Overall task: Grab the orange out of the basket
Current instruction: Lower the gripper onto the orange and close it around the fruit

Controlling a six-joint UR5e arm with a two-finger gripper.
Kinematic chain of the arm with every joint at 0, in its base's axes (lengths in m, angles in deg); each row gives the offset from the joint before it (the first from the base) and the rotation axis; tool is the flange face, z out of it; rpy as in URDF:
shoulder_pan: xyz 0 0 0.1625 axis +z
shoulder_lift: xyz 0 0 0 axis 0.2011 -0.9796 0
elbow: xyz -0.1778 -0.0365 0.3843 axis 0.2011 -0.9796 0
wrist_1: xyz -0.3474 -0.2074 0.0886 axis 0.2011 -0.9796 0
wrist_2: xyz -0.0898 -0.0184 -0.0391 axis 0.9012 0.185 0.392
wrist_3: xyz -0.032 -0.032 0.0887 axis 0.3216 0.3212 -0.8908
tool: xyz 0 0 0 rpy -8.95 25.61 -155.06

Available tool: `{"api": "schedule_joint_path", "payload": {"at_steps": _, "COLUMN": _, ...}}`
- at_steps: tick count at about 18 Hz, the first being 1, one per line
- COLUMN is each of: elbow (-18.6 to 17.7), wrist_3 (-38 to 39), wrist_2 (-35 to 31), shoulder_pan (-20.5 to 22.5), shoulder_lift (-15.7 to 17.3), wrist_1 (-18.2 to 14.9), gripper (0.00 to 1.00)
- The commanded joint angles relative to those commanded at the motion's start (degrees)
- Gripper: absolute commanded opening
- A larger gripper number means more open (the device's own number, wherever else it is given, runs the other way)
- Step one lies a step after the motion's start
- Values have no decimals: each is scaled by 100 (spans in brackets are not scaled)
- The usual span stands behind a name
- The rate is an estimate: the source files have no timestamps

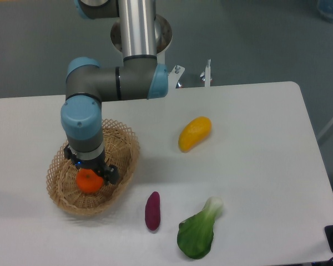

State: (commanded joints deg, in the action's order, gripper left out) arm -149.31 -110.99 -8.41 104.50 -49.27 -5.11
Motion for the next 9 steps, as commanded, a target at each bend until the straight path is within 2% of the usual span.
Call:
{"api": "schedule_joint_path", "payload": {"at_steps": 7, "elbow": 9, "wrist_3": 9, "wrist_2": -9, "shoulder_pan": -62, "shoulder_lift": -211, "wrist_1": 26, "gripper": 100}}
{"api": "schedule_joint_path", "payload": {"at_steps": 9, "elbow": 9, "wrist_3": 288, "wrist_2": -35, "shoulder_pan": -132, "shoulder_lift": -307, "wrist_1": 87, "gripper": 100}}
